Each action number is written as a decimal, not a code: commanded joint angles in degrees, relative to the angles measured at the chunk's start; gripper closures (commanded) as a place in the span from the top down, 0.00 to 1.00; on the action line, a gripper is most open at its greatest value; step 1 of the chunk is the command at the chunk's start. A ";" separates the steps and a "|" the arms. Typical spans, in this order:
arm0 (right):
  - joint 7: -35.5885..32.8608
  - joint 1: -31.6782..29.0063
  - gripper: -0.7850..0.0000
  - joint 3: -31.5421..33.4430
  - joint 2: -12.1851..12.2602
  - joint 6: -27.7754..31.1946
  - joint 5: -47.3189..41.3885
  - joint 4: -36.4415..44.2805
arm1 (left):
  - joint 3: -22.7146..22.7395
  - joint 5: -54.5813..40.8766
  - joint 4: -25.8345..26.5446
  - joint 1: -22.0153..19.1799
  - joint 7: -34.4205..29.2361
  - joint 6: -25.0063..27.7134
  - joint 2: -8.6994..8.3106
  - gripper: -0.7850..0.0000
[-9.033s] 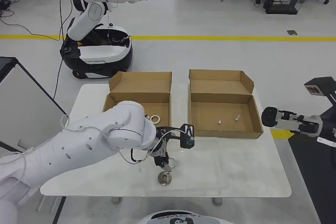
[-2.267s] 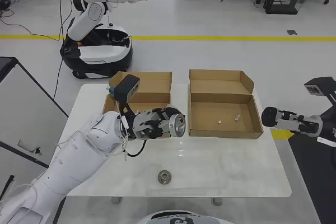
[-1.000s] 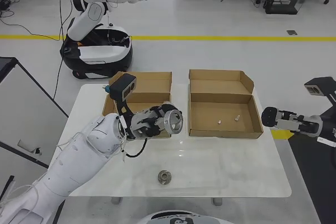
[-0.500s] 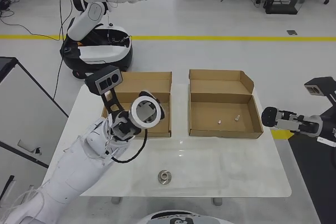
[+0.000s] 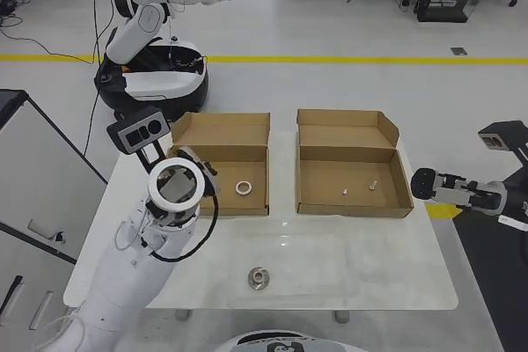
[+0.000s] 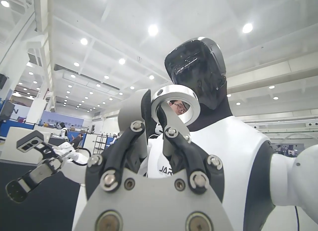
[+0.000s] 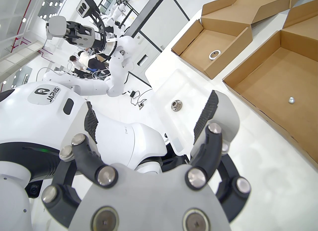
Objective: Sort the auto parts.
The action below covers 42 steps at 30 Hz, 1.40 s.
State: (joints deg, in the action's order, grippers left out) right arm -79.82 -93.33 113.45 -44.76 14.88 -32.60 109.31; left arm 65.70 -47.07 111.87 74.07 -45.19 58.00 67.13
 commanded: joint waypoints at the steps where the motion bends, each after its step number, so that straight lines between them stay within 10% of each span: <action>1: 0.00 0.00 1.00 0.00 0.00 0.00 -0.01 0.00 | 0.75 -0.52 -0.71 0.63 -1.09 0.00 0.84 0.00; 10: 0.00 0.00 1.00 0.00 0.00 0.00 -0.01 0.00 | 2.72 13.85 -4.01 1.84 -1.09 0.00 2.32 0.00; 42: 0.00 0.00 1.00 0.00 0.00 0.00 -0.01 0.00 | 2.55 5.66 -1.42 3.27 -1.10 0.00 5.02 0.00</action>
State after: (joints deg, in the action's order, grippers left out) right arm -79.82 -93.33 113.45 -44.76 14.88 -32.60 109.31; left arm 68.25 -41.41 110.46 77.34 -46.29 58.00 72.15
